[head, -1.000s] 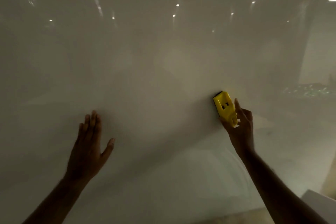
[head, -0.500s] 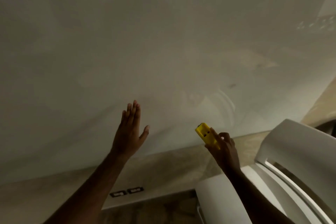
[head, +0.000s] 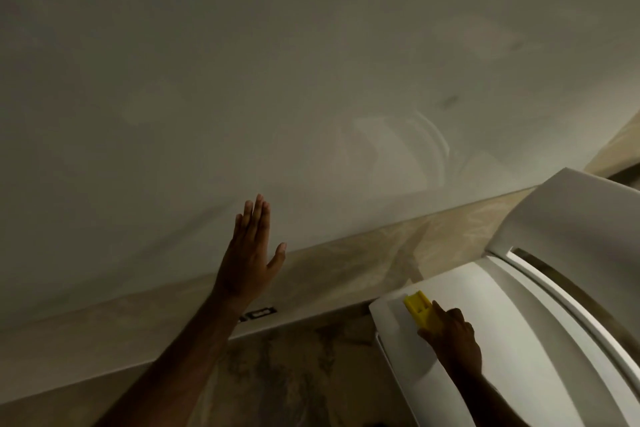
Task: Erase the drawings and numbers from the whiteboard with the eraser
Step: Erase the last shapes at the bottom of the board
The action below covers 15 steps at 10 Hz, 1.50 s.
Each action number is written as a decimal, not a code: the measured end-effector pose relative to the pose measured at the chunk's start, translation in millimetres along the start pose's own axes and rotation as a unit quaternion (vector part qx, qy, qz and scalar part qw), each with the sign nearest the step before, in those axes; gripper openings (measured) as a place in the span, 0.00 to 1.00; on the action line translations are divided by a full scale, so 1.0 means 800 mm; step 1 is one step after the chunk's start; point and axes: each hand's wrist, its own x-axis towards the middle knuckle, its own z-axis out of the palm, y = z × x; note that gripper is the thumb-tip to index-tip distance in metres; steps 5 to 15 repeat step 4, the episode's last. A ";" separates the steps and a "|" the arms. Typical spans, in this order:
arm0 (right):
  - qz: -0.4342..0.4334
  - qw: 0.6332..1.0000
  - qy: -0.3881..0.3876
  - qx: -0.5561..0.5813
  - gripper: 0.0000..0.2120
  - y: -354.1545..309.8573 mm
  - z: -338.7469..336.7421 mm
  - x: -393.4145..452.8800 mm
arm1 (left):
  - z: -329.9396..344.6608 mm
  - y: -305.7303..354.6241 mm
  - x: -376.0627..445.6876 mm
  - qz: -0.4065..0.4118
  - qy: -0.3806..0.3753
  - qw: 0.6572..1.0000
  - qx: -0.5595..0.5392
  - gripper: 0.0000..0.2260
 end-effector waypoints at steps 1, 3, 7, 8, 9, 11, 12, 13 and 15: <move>0.036 0.999 -0.017 0.012 0.37 0.017 0.024 -0.006 | 0.015 -0.008 -0.011 0.004 -0.008 1.000 -0.003 0.39; 0.051 0.998 -0.023 0.005 0.41 0.026 0.042 -0.008 | 0.016 -0.018 -0.022 0.011 -0.030 0.999 -0.008 0.38; 0.056 0.998 -0.021 -0.017 0.43 0.031 0.053 -0.009 | 0.016 -0.020 -0.032 0.012 -0.021 1.000 0.001 0.38; 0.056 0.998 -0.021 -0.017 0.43 0.031 0.053 -0.009 | 0.016 -0.020 -0.032 0.012 -0.021 1.000 0.001 0.38; 0.056 0.998 -0.021 -0.017 0.43 0.031 0.053 -0.009 | 0.016 -0.020 -0.032 0.012 -0.021 1.000 0.001 0.38; 0.056 0.998 -0.021 -0.017 0.43 0.031 0.053 -0.009 | 0.016 -0.020 -0.032 0.012 -0.021 1.000 0.001 0.38; 0.056 0.998 -0.021 -0.017 0.43 0.031 0.053 -0.009 | 0.016 -0.020 -0.032 0.012 -0.021 1.000 0.001 0.38; 0.056 0.998 -0.021 -0.017 0.43 0.031 0.053 -0.009 | 0.016 -0.020 -0.032 0.012 -0.021 1.000 0.001 0.38; 0.056 0.998 -0.021 -0.017 0.43 0.031 0.053 -0.009 | 0.016 -0.020 -0.032 0.012 -0.021 1.000 0.001 0.38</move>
